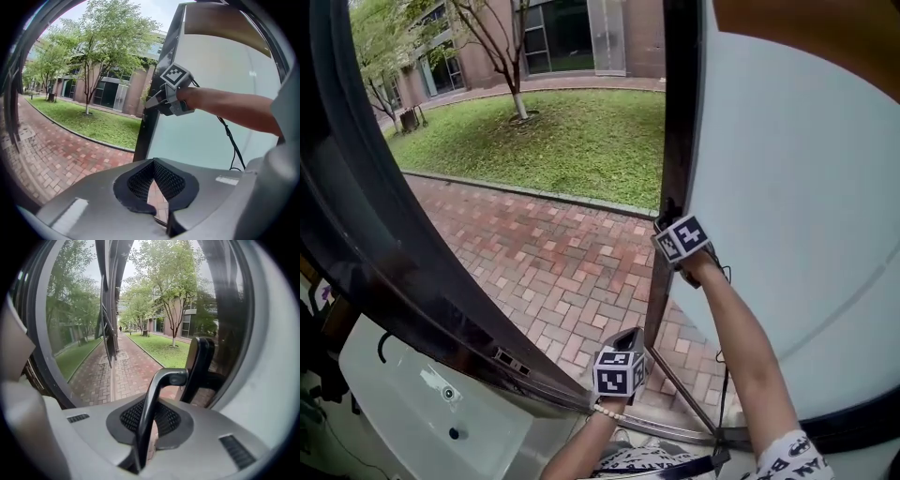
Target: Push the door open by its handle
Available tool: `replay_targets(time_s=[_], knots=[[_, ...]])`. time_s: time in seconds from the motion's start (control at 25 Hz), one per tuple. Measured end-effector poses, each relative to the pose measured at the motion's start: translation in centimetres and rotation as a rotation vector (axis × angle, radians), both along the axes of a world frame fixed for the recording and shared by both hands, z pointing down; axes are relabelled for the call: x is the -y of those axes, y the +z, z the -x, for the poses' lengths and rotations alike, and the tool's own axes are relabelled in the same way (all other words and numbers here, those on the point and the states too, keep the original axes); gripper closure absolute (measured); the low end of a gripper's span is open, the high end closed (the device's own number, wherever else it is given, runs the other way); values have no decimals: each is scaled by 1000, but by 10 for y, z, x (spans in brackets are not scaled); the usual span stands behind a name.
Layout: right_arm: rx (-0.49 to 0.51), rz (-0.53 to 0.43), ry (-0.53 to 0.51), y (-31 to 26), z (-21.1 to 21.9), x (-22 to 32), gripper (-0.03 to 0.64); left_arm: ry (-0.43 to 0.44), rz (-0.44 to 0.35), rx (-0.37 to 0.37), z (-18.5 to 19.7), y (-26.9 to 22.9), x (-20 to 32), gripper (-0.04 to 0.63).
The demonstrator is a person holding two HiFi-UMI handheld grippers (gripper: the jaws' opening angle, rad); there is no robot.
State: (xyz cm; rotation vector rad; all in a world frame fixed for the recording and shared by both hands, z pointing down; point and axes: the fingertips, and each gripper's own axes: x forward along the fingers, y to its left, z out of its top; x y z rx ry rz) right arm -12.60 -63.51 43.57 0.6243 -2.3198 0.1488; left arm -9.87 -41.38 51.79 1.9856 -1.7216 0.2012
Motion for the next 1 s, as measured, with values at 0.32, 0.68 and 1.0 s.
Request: replay_targets(time_s=[0.32, 0.68, 1.0], knots=[[1, -25, 63, 0, -35, 42, 592, 80, 7, 45, -4, 3, 31, 607], [1, -21, 130, -5, -63, 76, 592, 117, 27, 6, -7, 16, 43, 608], [-11, -44, 177, -7, -97, 113, 593, 101, 4, 16, -5, 30, 83, 607]])
